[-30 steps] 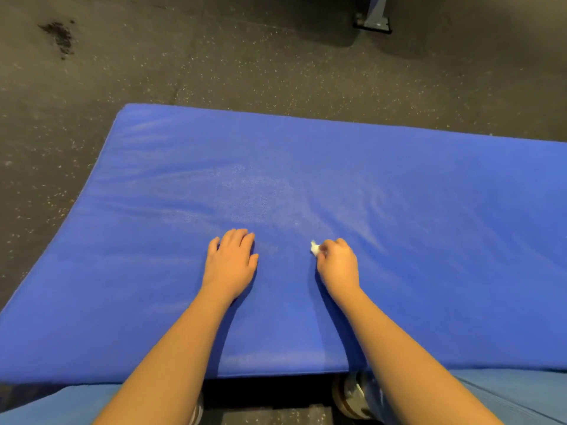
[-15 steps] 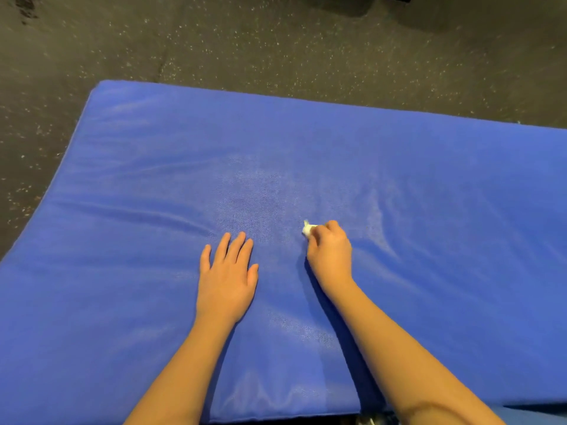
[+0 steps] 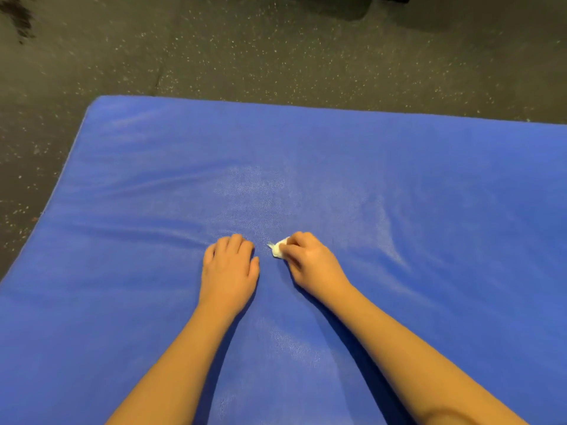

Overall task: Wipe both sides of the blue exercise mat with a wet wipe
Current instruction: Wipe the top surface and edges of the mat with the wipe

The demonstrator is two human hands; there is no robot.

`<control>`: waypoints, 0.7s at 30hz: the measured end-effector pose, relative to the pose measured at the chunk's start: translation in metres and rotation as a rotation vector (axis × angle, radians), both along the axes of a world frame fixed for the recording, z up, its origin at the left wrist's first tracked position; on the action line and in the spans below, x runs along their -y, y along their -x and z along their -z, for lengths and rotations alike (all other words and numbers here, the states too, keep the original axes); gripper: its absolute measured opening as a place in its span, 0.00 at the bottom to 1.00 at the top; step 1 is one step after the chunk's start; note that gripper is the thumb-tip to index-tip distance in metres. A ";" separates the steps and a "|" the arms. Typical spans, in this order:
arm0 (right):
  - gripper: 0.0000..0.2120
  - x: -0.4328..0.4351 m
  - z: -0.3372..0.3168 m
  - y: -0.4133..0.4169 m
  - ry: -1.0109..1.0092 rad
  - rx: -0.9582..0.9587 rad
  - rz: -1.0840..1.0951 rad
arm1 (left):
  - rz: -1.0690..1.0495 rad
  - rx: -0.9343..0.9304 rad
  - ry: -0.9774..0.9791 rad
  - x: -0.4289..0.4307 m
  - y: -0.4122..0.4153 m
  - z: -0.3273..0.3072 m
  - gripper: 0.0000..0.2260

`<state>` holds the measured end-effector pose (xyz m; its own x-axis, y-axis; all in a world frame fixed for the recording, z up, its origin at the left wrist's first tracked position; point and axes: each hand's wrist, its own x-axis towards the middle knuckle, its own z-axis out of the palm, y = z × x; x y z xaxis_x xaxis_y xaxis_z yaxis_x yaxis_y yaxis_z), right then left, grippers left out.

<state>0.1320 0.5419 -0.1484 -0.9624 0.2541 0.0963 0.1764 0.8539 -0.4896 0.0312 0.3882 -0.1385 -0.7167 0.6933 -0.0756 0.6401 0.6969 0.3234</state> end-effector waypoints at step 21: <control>0.08 -0.058 0.020 0.082 -0.027 -0.175 0.601 | -0.089 -0.083 0.023 -0.025 0.046 0.032 0.25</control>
<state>0.0501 0.5997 -0.1679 -0.6213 0.7416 0.2531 0.5491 0.6424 -0.5346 -0.0152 0.4130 -0.1707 -0.7794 0.6258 -0.0286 0.5995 0.7584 0.2557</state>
